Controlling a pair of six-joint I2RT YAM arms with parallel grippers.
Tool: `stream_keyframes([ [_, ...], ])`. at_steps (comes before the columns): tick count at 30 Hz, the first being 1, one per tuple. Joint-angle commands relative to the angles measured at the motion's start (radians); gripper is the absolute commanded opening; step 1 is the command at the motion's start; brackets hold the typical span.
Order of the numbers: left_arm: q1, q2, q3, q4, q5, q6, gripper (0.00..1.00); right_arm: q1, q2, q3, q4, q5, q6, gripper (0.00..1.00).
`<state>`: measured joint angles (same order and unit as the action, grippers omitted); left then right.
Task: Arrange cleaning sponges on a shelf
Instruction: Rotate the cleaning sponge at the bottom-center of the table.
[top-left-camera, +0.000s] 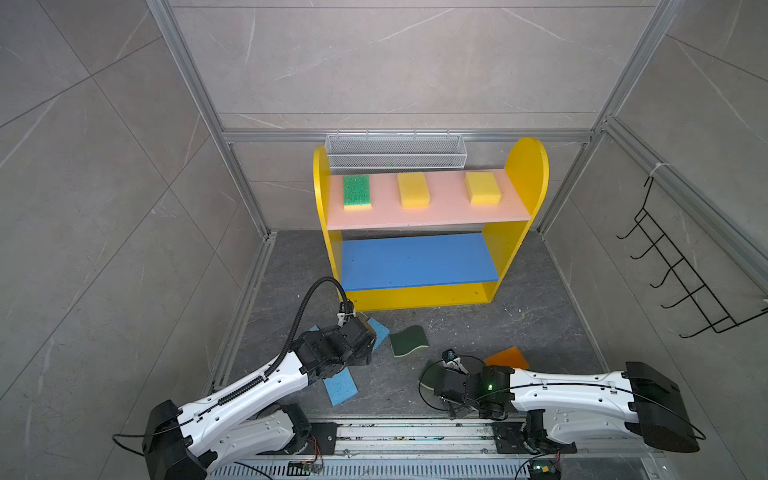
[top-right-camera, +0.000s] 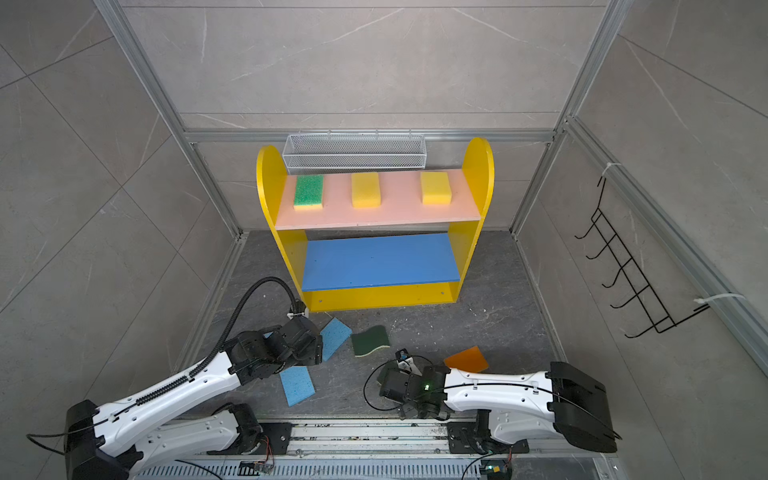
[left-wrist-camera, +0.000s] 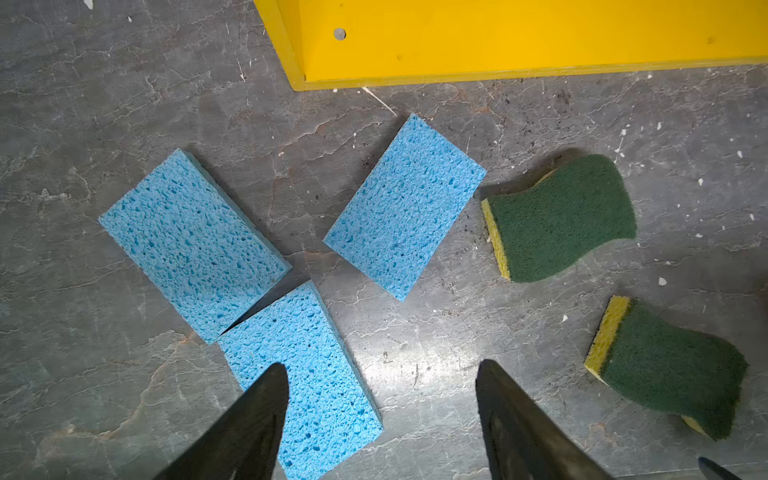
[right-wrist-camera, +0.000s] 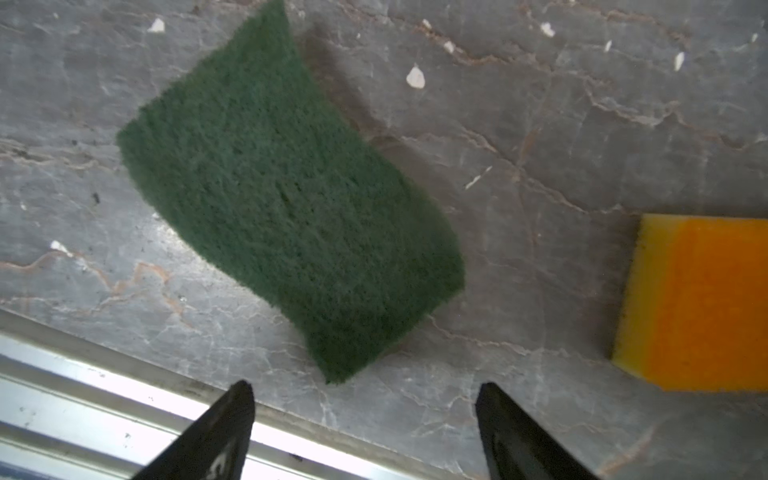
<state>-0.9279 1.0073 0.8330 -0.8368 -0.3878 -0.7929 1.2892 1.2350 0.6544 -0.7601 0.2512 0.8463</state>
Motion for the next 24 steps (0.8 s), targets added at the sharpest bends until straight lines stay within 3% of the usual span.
stream_keyframes([
  [1,-0.005,-0.031,-0.006,-0.01,-0.019,-0.01,0.74,0.005,0.021,0.024,0.026,0.033,0.031,0.88],
  [24,-0.005,-0.046,-0.017,-0.035,-0.062,-0.046,0.74,0.006,0.221,0.182,0.055,0.093,-0.07,0.87],
])
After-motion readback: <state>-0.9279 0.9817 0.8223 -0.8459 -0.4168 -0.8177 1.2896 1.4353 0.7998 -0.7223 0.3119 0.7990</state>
